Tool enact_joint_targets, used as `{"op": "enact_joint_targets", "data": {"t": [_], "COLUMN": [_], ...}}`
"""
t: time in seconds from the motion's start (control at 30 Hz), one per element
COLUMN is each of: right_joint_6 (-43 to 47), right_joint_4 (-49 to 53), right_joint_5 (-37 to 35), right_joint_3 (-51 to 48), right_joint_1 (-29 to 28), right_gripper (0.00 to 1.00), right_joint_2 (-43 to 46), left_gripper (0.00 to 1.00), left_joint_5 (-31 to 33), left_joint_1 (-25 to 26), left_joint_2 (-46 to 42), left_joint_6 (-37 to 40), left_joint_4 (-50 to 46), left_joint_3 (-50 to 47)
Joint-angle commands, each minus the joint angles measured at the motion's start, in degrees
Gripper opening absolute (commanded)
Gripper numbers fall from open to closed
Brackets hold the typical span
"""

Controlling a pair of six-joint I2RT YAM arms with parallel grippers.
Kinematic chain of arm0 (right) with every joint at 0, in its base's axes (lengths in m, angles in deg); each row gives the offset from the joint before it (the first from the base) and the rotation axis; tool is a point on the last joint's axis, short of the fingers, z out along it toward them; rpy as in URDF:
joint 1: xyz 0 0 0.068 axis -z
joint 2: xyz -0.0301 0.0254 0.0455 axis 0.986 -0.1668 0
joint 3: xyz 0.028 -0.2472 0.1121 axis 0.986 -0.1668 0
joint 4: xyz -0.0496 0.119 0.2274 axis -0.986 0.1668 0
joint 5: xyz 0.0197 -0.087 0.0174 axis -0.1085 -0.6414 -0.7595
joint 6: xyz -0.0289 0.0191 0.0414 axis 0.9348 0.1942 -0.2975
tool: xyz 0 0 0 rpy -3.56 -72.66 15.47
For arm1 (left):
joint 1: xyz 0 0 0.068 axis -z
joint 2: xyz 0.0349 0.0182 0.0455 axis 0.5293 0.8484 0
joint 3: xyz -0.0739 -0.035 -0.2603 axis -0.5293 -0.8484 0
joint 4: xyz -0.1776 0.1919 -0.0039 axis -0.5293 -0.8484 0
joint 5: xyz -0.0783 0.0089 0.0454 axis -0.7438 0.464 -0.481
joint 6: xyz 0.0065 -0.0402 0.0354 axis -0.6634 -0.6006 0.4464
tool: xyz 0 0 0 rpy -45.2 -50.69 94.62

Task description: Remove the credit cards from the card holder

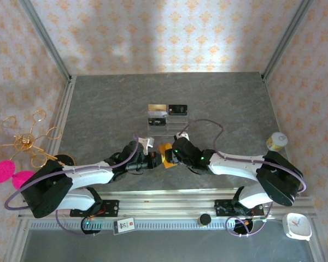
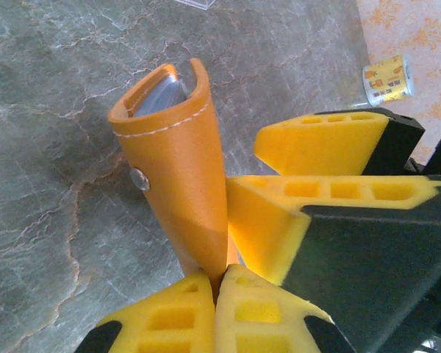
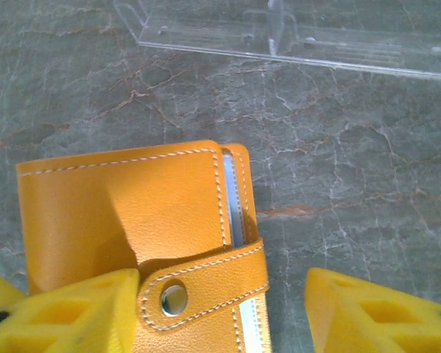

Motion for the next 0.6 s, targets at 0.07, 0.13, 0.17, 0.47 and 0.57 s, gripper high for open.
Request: {"op": "enact_joint_targets", "data": {"t": [0.07,0.13,0.17,0.47,0.57], "right_joint_6": [1.27,1.24,1.20,0.23,-0.16], "right_joint_4": [2.17,2.04,1.84,1.64,2.02], "right_joint_5": [-5.00,-4.72,-4.42,-6.74,-7.50], "right_joint_3": [2.03,1.99,1.83,-1.33,-1.89], "right_joint_1": [-0.10,-0.09,-0.10,-0.10,-0.01], "right_gripper": [0.39,0.33,0.31,0.00,0.00], "right_joint_2": [-1.88,-2.72,-2.84,-0.88,-0.56], "left_gripper": [0.00,0.00,0.00,0.00,0.00], "left_joint_5": [-2.41,-2.50,-2.49,-2.34,-1.42], "left_joint_1": [-0.47,-0.46,-0.53,-1.07,-1.63], "left_joint_2": [-2.70,-2.98,-3.07,-2.20,-2.36], "left_joint_6": [-1.13,-1.30,-1.31,-1.18,-1.23], "left_joint_4": [0.66,0.80,0.90,1.94,1.52], "left_joint_3": [1.70,1.43,1.30,-0.10,-0.85]}}
